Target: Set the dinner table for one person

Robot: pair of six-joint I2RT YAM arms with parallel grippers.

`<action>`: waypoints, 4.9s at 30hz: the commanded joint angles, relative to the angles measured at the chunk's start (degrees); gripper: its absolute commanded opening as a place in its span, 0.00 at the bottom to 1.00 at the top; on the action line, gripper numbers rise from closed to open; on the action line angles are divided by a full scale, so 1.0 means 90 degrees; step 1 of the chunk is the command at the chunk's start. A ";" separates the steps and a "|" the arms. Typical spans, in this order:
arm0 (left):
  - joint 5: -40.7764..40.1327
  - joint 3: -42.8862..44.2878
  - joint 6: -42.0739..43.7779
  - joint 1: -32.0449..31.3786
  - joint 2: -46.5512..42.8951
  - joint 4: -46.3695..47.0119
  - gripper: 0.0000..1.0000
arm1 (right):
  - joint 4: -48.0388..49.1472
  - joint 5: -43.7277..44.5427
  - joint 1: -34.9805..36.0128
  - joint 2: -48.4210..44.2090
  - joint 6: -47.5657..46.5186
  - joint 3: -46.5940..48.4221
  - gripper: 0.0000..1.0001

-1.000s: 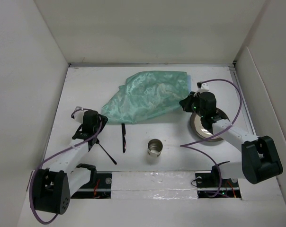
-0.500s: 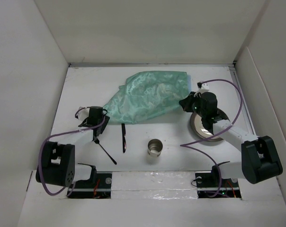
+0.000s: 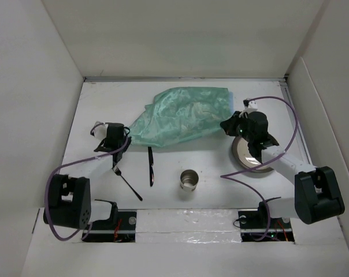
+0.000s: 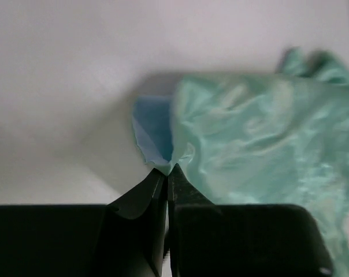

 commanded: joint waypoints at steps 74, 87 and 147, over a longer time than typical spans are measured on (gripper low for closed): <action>0.1051 -0.0168 0.0954 0.1109 0.0820 0.3250 0.00 | 0.0050 -0.0501 -0.0884 0.2124 -0.0251 0.0905 0.00; 0.0600 -0.0618 0.0758 0.0933 0.0058 0.2606 0.02 | -0.0194 -0.0013 -0.0465 0.1519 -0.0173 0.0367 0.08; 0.2524 0.1159 0.4244 -0.2084 -0.7139 -0.1721 0.52 | -0.3691 0.2185 -0.3589 -0.1842 0.2727 -0.1556 0.85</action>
